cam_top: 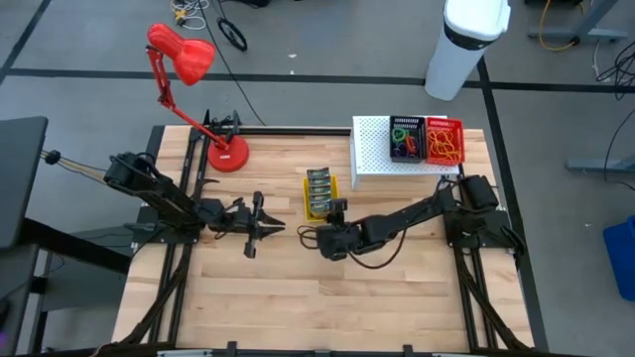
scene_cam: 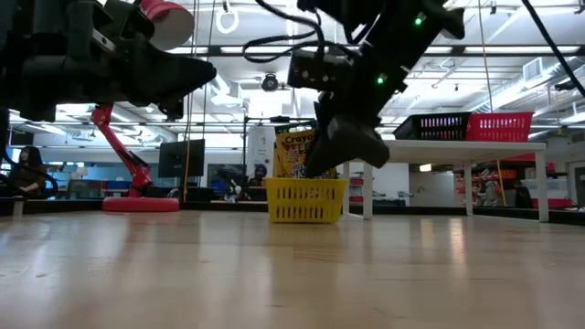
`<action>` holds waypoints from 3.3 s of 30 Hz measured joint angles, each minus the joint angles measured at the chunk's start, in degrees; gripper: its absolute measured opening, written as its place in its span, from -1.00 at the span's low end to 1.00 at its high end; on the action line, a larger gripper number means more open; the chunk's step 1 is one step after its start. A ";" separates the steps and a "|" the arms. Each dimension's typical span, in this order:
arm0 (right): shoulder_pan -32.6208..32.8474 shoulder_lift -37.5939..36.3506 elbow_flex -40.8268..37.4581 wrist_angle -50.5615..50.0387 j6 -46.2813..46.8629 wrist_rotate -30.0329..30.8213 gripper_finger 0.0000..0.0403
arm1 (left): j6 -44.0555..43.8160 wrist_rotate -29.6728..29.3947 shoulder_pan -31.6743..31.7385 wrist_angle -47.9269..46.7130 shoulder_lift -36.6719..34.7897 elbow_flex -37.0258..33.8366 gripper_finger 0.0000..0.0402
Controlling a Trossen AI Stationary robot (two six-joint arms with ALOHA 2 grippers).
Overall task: Pick & Place Office Desk Supplies
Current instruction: Put the yellow bin with crayon boxes onto the white shelf
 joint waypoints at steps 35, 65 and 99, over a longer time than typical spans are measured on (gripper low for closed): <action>-3.21 2.67 -0.05 -0.92 -1.88 -2.32 -0.94 | -0.67 0.38 0.00 0.34 0.02 0.02 -0.73; -0.09 -2.85 -0.19 -3.66 -2.06 1.67 -0.95 | -0.69 0.38 0.00 -0.22 0.04 0.02 -0.73; 3.57 -7.87 16.45 -21.47 -7.59 11.63 -0.95 | -0.65 0.32 -0.04 -1.23 0.04 0.00 -0.73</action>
